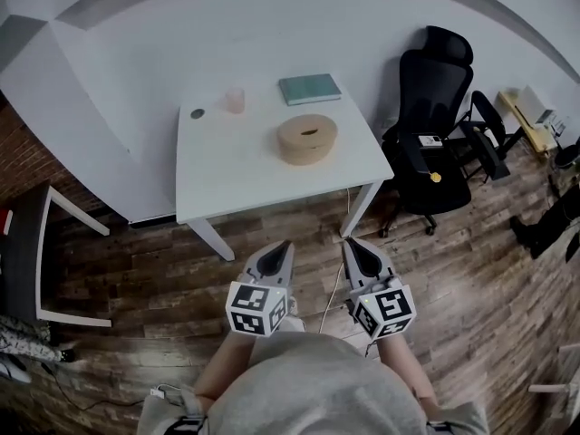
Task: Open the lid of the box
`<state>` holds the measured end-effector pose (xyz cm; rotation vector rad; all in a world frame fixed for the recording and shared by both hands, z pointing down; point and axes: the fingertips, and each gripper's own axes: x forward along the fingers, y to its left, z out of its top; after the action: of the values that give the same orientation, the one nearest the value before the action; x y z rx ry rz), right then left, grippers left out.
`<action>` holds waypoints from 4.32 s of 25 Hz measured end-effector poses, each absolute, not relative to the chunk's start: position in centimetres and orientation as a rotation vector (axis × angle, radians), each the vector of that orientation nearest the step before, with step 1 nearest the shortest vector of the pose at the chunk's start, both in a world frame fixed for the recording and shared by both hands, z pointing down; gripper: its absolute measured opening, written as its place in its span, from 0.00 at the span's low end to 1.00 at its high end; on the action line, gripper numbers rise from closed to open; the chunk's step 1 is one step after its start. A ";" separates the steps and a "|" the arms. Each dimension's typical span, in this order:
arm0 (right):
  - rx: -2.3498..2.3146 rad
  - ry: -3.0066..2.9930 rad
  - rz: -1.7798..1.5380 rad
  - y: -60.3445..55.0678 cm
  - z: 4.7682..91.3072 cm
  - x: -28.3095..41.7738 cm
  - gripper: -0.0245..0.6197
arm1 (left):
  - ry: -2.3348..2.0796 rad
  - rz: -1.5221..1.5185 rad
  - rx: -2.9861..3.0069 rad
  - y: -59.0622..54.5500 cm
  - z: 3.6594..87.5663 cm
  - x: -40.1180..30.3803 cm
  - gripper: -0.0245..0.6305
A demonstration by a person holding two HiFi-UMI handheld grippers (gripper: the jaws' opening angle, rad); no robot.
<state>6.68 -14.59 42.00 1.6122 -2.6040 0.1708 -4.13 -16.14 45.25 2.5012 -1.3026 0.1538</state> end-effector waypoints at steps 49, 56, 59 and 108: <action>1.120 -2.479 0.122 -48.5 51.2 4.9 0.33 | -1.296 0.308 2.360 -46.7 54.4 -3.2 0.43; 0.848 -2.412 0.020 -51.8 54.1 4.3 0.37 | -1.317 0.365 2.306 -49.6 57.2 -2.3 0.46; 0.730 -2.368 -0.030 -52.5 55.3 4.0 0.37 | -1.322 0.389 2.286 -50.6 58.5 -2.1 0.48; 0.306 -2.231 -0.460 -53.7 57.5 2.0 0.19 | -1.462 0.513 2.195 -53.5 63.8 -1.0 0.54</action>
<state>2.04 -53.74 57.54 0.3064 -2.2311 -0.4595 -1.01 -53.54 63.76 2.1954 -1.4622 0.5134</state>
